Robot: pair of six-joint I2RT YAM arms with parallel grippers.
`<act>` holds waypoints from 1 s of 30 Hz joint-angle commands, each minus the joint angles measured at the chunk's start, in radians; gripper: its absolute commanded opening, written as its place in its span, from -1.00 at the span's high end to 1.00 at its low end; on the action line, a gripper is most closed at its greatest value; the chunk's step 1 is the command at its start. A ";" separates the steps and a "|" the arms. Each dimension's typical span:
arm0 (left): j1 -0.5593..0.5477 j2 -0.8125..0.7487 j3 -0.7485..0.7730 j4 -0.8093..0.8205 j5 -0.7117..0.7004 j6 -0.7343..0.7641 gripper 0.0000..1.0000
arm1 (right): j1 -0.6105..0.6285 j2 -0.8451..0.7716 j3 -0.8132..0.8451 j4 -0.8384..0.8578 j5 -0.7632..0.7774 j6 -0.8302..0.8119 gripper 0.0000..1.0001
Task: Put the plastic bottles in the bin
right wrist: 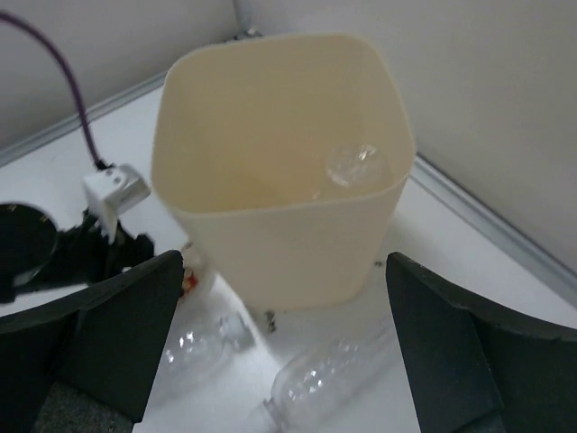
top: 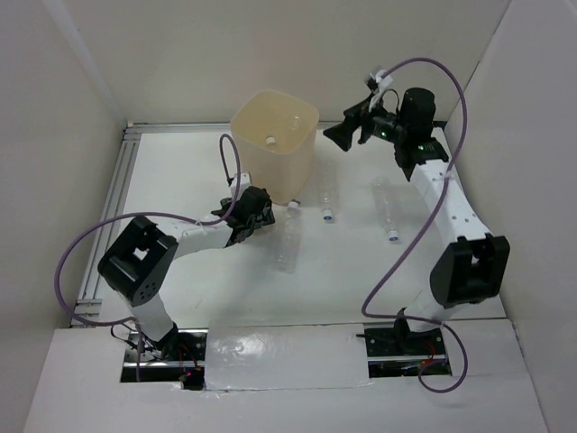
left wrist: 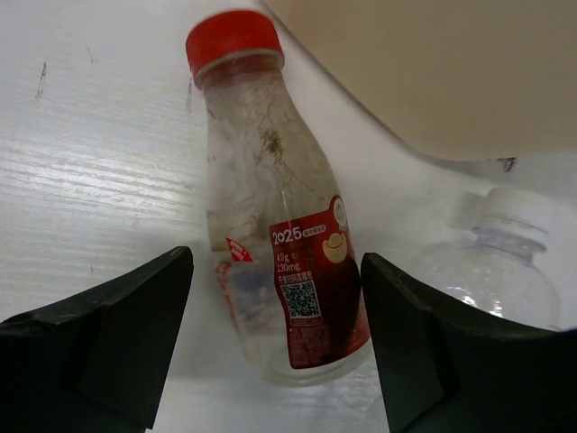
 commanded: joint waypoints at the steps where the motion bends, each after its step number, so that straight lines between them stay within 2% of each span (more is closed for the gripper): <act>1: 0.006 0.030 0.018 0.011 -0.017 -0.061 -0.73 | -0.015 -0.125 -0.118 -0.068 -0.038 -0.104 -1.00; 4: 0.006 0.039 -0.008 0.002 -0.017 -0.098 -0.47 | -0.073 -0.220 -0.312 -0.079 -0.006 -0.131 -1.00; 8: 0.006 0.048 -0.032 -0.020 -0.004 -0.118 -0.37 | -0.175 -0.289 -0.429 -0.026 0.019 -0.091 -1.00; 10: 0.006 0.039 -0.051 -0.029 -0.004 -0.118 -0.22 | -0.221 -0.300 -0.454 -0.017 0.029 -0.072 -1.00; 11: 0.006 0.009 -0.071 -0.029 -0.004 -0.118 0.07 | -0.248 -0.300 -0.466 -0.017 0.040 -0.059 -1.00; 12: 0.006 0.008 -0.072 -0.029 0.005 -0.118 0.07 | -0.248 -0.300 -0.466 -0.017 0.040 -0.049 -1.00; 13: 0.006 -0.004 -0.091 -0.040 0.005 -0.106 0.22 | -0.273 -0.300 -0.466 -0.031 0.040 -0.049 -1.00; 14: 0.006 -0.033 -0.101 -0.050 0.005 -0.106 0.51 | -0.285 -0.289 -0.475 -0.042 0.040 -0.049 -1.00; 17: -0.017 -0.117 -0.142 -0.110 0.005 -0.106 0.95 | -0.320 -0.289 -0.486 -0.055 0.040 -0.064 -1.00; 18: -0.029 -0.201 -0.153 -0.130 -0.020 -0.092 1.00 | -0.321 -0.289 -0.498 -0.069 0.040 -0.077 -1.00; 21: -0.102 -0.352 -0.165 -0.234 -0.050 -0.048 1.00 | -0.345 -0.289 -0.521 -0.092 0.031 -0.129 -0.91; 22: -0.129 -0.452 -0.154 -0.259 -0.060 -0.026 1.00 | -0.356 -0.298 -0.521 -0.106 0.022 -0.140 -0.80; 24: -0.155 -0.553 -0.139 -0.291 -0.060 0.011 1.00 | -0.370 -0.299 -0.532 -0.135 0.010 -0.166 -0.62; 25: -0.164 -0.635 -0.116 -0.291 -0.051 0.050 1.00 | -0.382 -0.299 -0.532 -0.147 -0.004 -0.184 -0.28; 27: -0.175 -0.689 -0.079 -0.281 -0.029 0.092 1.00 | -0.394 -0.288 -0.541 -0.180 -0.015 -0.195 0.09; 28: -0.175 -0.703 -0.028 -0.255 -0.029 0.130 1.00 | -0.405 -0.279 -0.541 -0.189 -0.027 -0.204 0.19; 30: -0.175 -0.703 0.048 -0.242 -0.020 0.170 1.00 | -0.417 -0.279 -0.551 -0.198 -0.027 -0.204 0.22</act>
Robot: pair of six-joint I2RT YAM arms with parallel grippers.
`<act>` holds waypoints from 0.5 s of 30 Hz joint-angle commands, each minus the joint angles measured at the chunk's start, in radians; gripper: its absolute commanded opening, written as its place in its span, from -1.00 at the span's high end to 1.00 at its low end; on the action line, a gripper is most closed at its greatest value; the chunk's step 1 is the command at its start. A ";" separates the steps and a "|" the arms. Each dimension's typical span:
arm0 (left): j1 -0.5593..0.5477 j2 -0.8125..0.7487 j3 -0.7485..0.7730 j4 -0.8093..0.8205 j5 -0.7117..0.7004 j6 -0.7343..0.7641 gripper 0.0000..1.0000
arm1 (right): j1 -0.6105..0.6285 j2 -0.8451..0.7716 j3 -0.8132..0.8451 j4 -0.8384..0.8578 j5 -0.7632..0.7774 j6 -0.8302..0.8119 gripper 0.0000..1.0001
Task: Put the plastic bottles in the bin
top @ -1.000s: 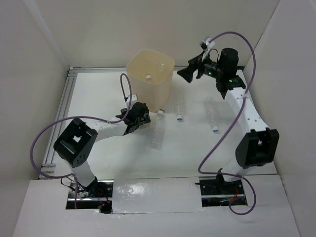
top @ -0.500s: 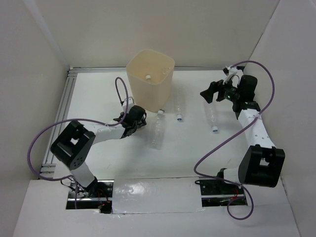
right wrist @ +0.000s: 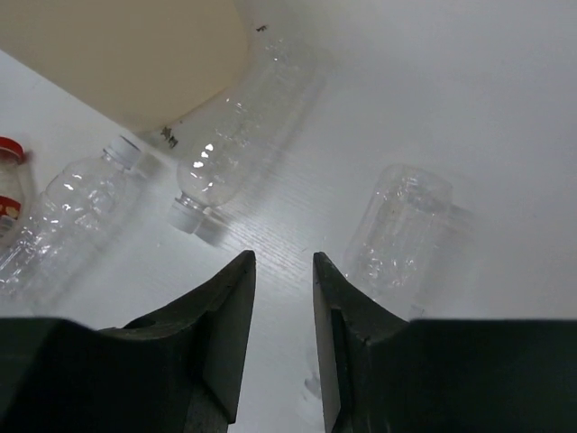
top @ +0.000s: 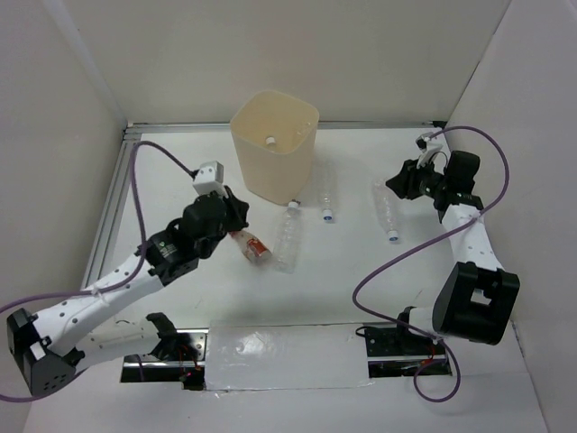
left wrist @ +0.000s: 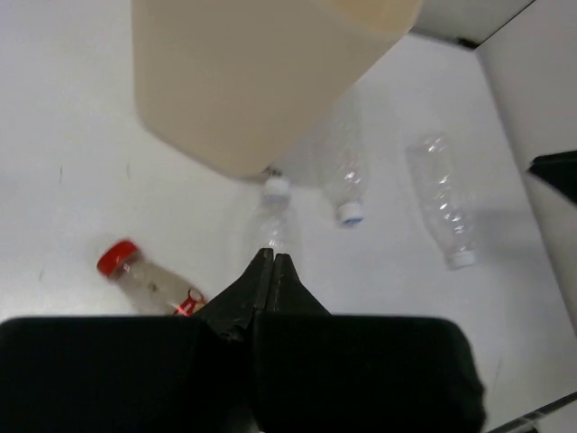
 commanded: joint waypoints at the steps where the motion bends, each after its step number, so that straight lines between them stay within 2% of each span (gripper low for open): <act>1: -0.004 0.003 0.143 0.049 -0.005 0.135 1.00 | -0.021 -0.022 -0.014 -0.048 -0.034 -0.049 0.22; 3: -0.004 0.033 0.247 0.058 -0.018 0.181 1.00 | -0.021 -0.022 -0.023 -0.058 -0.034 -0.061 0.13; 4: -0.004 0.078 0.281 0.048 -0.030 0.192 1.00 | -0.021 -0.031 -0.023 -0.058 -0.025 -0.075 -0.25; 5: -0.004 0.108 0.353 0.007 -0.087 0.166 0.87 | -0.021 -0.031 -0.023 -0.073 -0.016 -0.090 -0.44; 6: -0.004 0.137 0.378 -0.102 -0.110 0.148 0.62 | -0.021 -0.031 -0.023 -0.083 -0.016 -0.100 -0.55; 7: -0.004 0.184 0.395 -0.165 -0.142 0.063 0.13 | -0.030 -0.040 -0.023 -0.095 -0.007 -0.112 -0.73; 11: -0.004 0.227 0.351 -0.360 -0.082 -0.133 -0.66 | -0.039 -0.051 -0.048 -0.095 0.013 -0.121 -0.83; 12: -0.004 0.247 0.325 -0.385 -0.063 -0.229 -0.69 | -0.039 -0.051 -0.048 -0.095 0.013 -0.121 -0.83; 15: -0.004 0.266 0.271 -0.446 -0.017 -0.379 -0.74 | -0.039 -0.051 -0.057 -0.104 0.013 -0.121 -0.85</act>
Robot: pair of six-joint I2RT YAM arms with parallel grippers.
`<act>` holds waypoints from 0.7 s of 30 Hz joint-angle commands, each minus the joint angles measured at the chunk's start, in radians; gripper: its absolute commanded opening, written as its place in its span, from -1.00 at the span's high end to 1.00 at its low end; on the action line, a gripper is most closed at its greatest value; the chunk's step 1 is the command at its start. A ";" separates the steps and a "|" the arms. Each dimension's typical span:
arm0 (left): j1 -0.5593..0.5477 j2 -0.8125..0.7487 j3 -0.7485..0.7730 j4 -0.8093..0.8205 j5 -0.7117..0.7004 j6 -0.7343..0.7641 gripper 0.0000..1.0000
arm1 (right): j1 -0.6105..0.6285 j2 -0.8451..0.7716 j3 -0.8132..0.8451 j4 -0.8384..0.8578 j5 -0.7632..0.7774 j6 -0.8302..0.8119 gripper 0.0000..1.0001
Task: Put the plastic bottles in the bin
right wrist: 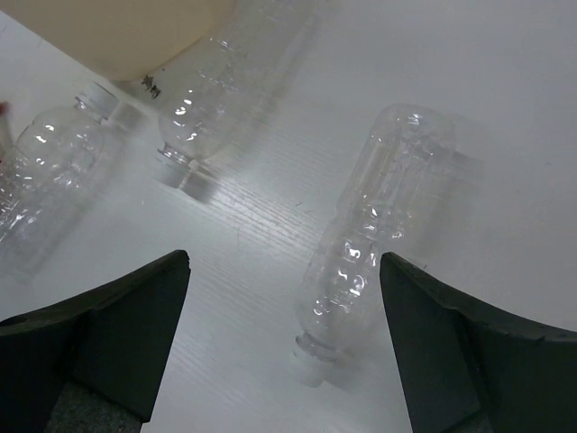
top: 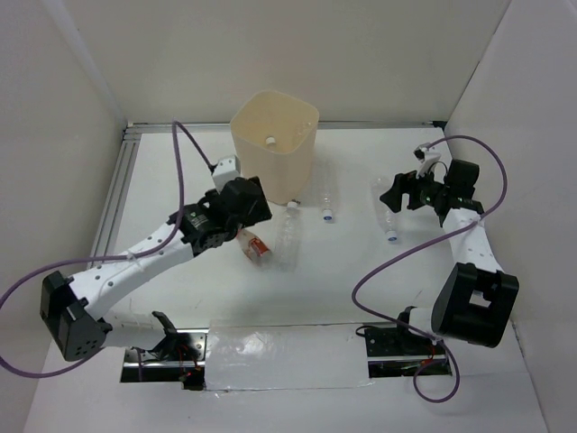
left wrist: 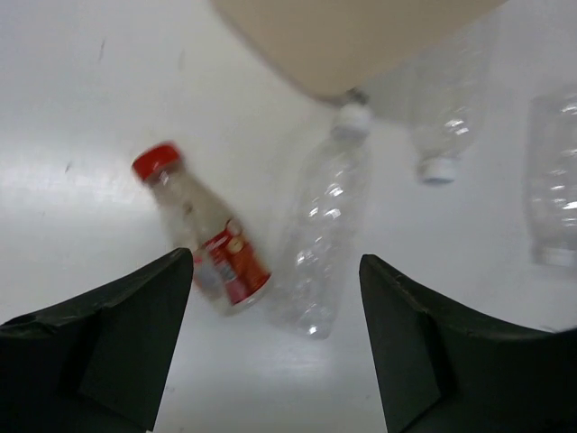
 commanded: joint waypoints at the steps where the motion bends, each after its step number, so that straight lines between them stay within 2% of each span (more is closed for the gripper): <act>1: -0.004 0.016 -0.049 -0.151 0.037 -0.240 -0.74 | -0.005 -0.037 -0.010 -0.015 0.005 -0.020 -0.85; 6: -0.004 0.100 -0.123 -0.059 0.090 -0.287 -0.85 | -0.005 -0.025 -0.010 -0.024 0.014 -0.020 -0.85; 10: 0.015 0.224 -0.111 0.027 0.145 -0.287 -0.87 | -0.005 -0.016 -0.019 -0.033 0.014 -0.020 -0.85; 12: 0.015 0.327 -0.074 0.027 0.158 -0.287 -0.87 | -0.005 -0.016 -0.019 -0.042 0.014 -0.020 -0.85; 16: 0.015 0.441 0.022 -0.097 0.158 -0.342 -0.94 | -0.014 -0.027 -0.028 -0.053 0.014 -0.048 -0.88; 21: 0.015 0.450 -0.003 -0.099 0.138 -0.352 -0.96 | -0.024 -0.036 -0.048 -0.053 0.014 -0.048 -0.88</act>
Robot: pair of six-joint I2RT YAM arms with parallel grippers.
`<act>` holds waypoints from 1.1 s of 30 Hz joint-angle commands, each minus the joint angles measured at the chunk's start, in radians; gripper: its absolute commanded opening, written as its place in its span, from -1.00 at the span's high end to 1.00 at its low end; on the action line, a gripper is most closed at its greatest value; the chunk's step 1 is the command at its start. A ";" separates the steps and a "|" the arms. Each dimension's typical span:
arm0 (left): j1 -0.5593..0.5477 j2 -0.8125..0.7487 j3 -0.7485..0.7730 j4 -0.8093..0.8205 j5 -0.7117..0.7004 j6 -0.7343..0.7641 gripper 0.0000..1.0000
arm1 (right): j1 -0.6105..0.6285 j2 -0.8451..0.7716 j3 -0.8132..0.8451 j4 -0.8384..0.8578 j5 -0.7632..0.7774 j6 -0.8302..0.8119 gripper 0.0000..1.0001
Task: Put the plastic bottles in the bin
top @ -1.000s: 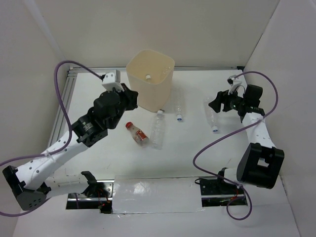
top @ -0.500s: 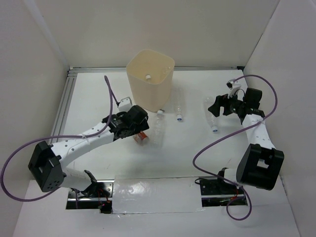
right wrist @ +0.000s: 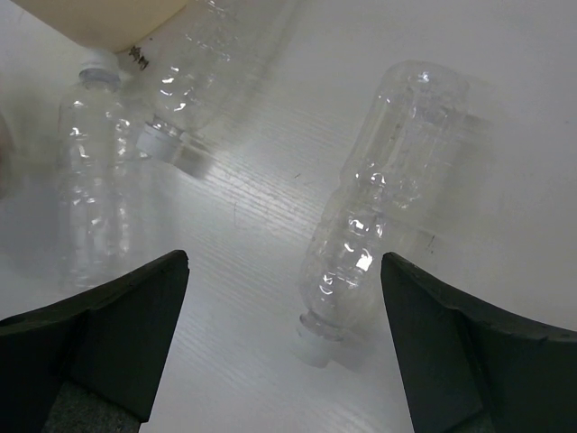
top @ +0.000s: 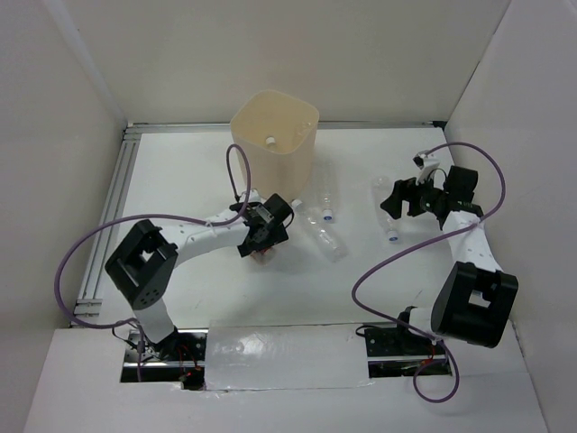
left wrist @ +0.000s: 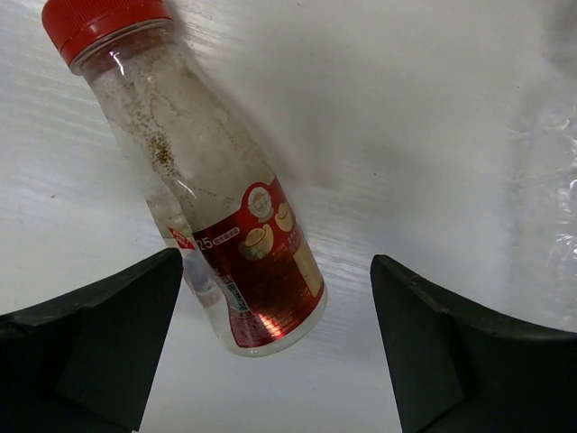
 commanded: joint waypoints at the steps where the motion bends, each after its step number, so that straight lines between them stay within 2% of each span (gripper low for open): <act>1: 0.014 0.011 0.008 -0.023 -0.012 -0.037 -0.96 | -0.009 -0.035 -0.017 -0.019 -0.008 -0.019 -0.88; 6: 0.014 0.081 -0.003 -0.046 0.020 -0.069 -1.00 | -0.009 -0.035 -0.026 -0.019 -0.008 -0.019 -0.88; 9: 0.014 0.111 -0.015 -0.046 0.033 -0.079 -0.84 | -0.018 -0.026 -0.015 -0.019 -0.008 -0.019 -0.88; 12: 0.014 0.096 -0.040 -0.046 0.033 -0.079 -0.56 | -0.018 -0.017 -0.006 -0.030 -0.018 -0.029 -0.88; 14: 0.014 0.072 -0.054 -0.046 0.033 -0.068 -0.24 | -0.018 -0.017 -0.006 -0.039 -0.032 -0.045 -0.88; 15: 0.014 0.033 -0.069 -0.046 0.033 -0.054 0.08 | -0.018 -0.017 -0.006 -0.039 -0.053 -0.063 -0.88; 17: -0.012 -0.023 -0.080 -0.060 0.016 -0.031 0.43 | -0.018 -0.017 0.003 -0.073 -0.077 -0.092 -0.88; 18: -0.052 -0.097 -0.069 -0.060 -0.013 0.004 0.67 | -0.018 -0.017 0.003 -0.085 -0.102 -0.129 -0.83; 20: -0.100 -0.174 -0.037 -0.089 -0.038 0.051 0.93 | -0.018 -0.017 0.014 -0.128 -0.135 -0.175 -0.73; 21: -0.126 -0.210 -0.014 -0.089 -0.061 0.114 1.00 | -0.018 -0.017 0.014 -0.142 -0.168 -0.218 -0.60; 22: -0.179 -0.284 0.038 -0.089 -0.071 0.148 1.00 | -0.018 -0.005 0.026 -0.155 -0.185 -0.238 -0.21; 24: -0.228 -0.355 0.092 -0.044 -0.108 0.228 1.00 | -0.018 0.006 0.037 -0.178 -0.212 -0.261 0.28; 25: -0.255 -0.387 0.139 -0.008 -0.117 0.319 1.00 | -0.018 0.017 0.037 -0.179 -0.212 -0.261 0.53; 26: -0.255 -0.434 0.165 0.033 -0.118 0.366 1.00 | -0.018 0.017 0.048 -0.165 -0.212 -0.261 0.86; 28: -0.227 -0.447 0.261 0.151 -0.169 0.496 1.00 | -0.018 0.026 0.048 -0.148 -0.195 -0.232 0.84; 29: -0.204 -0.447 0.299 0.190 -0.180 0.537 1.00 | -0.018 0.037 0.057 -0.127 -0.184 -0.223 0.74; 30: -0.149 -0.405 0.372 0.264 -0.208 0.597 1.00 | -0.018 0.046 0.057 -0.114 -0.155 -0.204 0.26; 31: -0.117 -0.378 0.373 0.265 -0.208 0.627 1.00 | -0.018 0.046 0.057 -0.114 -0.138 -0.192 0.05; 33: -0.059 -0.319 0.469 0.397 -0.208 0.676 0.99 | -0.018 0.046 0.066 -0.100 -0.097 -0.166 -0.37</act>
